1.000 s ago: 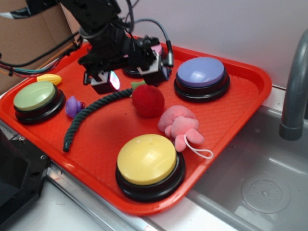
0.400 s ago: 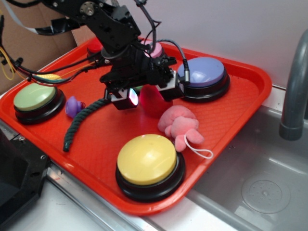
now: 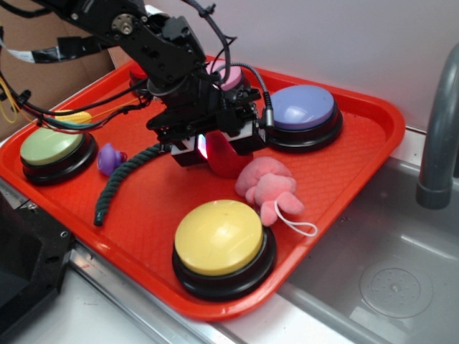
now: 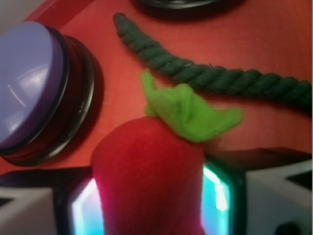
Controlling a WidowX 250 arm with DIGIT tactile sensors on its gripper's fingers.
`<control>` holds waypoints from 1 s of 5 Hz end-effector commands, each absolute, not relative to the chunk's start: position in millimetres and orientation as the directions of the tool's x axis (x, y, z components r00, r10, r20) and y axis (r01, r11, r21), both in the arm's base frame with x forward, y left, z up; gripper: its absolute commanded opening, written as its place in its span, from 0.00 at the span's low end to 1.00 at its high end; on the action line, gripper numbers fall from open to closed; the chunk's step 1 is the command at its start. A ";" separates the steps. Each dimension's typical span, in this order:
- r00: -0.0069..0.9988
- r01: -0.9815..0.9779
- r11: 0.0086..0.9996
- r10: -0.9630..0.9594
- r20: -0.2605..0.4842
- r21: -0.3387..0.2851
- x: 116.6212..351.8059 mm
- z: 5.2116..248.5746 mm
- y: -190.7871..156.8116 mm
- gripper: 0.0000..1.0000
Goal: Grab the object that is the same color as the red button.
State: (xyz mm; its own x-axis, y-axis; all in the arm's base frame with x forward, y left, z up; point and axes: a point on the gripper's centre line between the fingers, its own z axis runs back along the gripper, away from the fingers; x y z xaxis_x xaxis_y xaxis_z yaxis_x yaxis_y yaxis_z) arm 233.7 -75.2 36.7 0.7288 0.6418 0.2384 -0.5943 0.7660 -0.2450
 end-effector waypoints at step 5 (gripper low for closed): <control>0.971 -0.072 0.988 0.101 0.216 -0.137 196.7 212.7 12.1 0.00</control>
